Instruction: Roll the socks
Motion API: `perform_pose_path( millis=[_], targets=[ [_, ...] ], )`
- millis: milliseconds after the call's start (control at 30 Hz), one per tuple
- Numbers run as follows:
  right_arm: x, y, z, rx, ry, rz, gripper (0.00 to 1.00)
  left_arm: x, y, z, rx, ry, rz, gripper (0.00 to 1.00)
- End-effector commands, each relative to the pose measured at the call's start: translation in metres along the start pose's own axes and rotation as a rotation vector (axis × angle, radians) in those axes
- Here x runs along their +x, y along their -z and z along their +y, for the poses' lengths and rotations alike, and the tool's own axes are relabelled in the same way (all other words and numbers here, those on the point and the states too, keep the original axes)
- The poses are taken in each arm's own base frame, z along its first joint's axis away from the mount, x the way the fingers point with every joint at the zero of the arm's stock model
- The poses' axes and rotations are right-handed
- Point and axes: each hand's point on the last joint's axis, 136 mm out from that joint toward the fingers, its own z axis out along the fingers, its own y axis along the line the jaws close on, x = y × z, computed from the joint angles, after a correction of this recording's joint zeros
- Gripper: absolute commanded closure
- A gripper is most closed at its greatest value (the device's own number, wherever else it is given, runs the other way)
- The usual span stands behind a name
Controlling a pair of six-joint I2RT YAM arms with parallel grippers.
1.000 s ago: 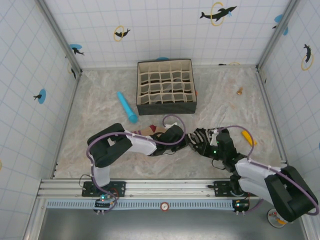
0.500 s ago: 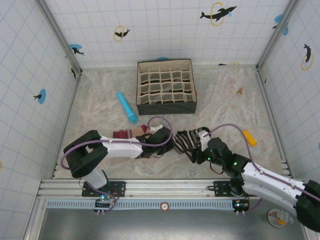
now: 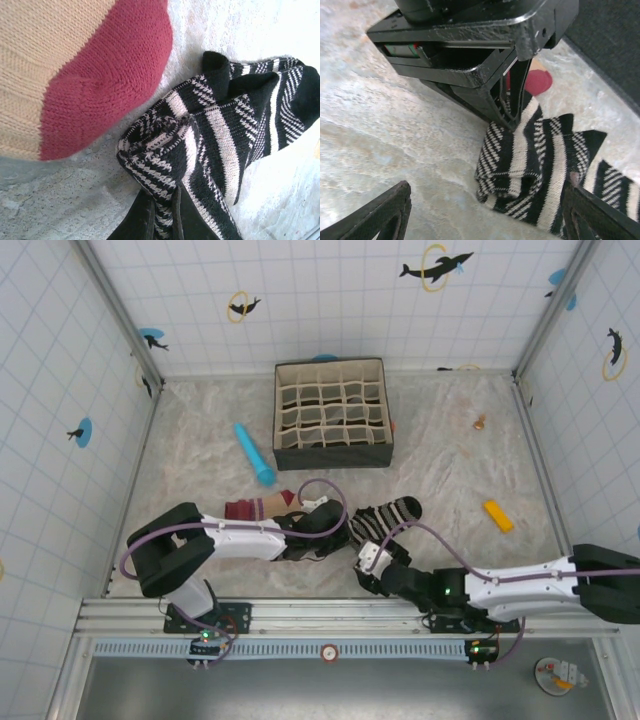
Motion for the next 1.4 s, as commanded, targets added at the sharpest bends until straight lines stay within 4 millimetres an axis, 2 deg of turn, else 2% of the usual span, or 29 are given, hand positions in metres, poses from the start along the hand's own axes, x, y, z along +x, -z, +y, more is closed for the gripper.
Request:
perform_pose_path(
  millis=[0,267,533,833,1033,1200,1367],
  targets=[
    [-0.022,-0.002,-0.015,0.126,0.046,-0.069,0.2,0.008,-0.001,0.004,-0.012,0.013,0.037,1.0],
    [-0.018,-0.018,-0.012,0.175,0.147,-0.051,0.23,0.01,0.0,0.006,-0.012,0.012,0.045,1.0],
    [0.008,-0.039,-0.01,0.132,0.123,0.035,0.37,0.01,0.001,0.007,-0.011,0.014,0.044,1.0],
    [0.024,-0.046,-0.006,0.109,0.116,0.085,0.68,0.012,0.0,0.007,-0.009,0.014,0.053,1.0],
    [0.031,-0.049,-0.005,0.093,0.092,0.111,0.99,0.011,0.0,0.007,-0.006,0.016,0.053,1.0],
    [0.042,-0.049,0.0,-0.007,-0.058,0.14,1.0,0.005,0.007,0.005,0.003,0.021,0.034,0.99],
    [0.057,-0.045,0.001,-0.146,-0.341,0.185,1.0,-0.006,0.022,-0.007,0.063,0.022,-0.021,0.58]
  ],
)
